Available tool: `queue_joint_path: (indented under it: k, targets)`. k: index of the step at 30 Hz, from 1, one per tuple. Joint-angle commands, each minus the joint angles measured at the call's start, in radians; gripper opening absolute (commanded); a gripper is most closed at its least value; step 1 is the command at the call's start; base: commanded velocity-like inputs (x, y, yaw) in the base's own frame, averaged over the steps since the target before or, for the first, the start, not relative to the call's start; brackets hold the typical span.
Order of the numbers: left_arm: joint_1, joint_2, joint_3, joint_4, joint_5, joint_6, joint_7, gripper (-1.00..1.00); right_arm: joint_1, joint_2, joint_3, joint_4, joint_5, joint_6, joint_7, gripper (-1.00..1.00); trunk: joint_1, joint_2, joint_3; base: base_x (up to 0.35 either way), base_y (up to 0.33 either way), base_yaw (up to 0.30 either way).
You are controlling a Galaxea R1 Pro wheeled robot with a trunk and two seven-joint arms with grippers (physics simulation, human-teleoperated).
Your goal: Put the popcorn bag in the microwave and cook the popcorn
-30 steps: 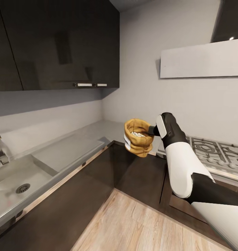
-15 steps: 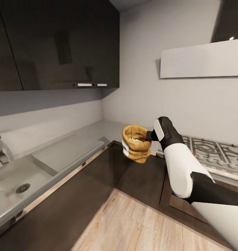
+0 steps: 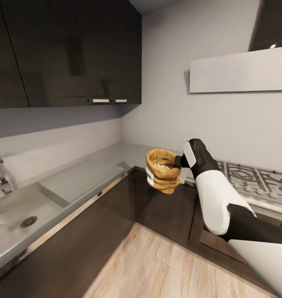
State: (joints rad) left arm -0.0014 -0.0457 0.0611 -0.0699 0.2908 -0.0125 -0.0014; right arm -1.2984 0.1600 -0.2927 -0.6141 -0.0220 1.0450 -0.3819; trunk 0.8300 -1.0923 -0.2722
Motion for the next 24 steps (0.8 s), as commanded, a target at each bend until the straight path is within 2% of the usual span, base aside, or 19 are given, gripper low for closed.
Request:
queue_joint_path:
  k: [1, 24]
  targets:
    - [0.0, -0.001, 0.006, -0.001, 0.002, -0.001, 0.0, 1.0, -0.001, 0.001, -0.005, -0.001, -0.003, 0.002, -0.005, -1.0, 0.0, -0.001, -0.001, -0.32, 0.0, 0.0]
    - [0.0, -0.001, 0.007, -0.001, 0.002, -0.001, 0.0, 1.0, -0.001, 0.001, -0.005, 0.0, 0.005, 0.002, -0.005, -1.0, 0.0, -0.001, -0.001, -0.339, 0.0, 0.0]
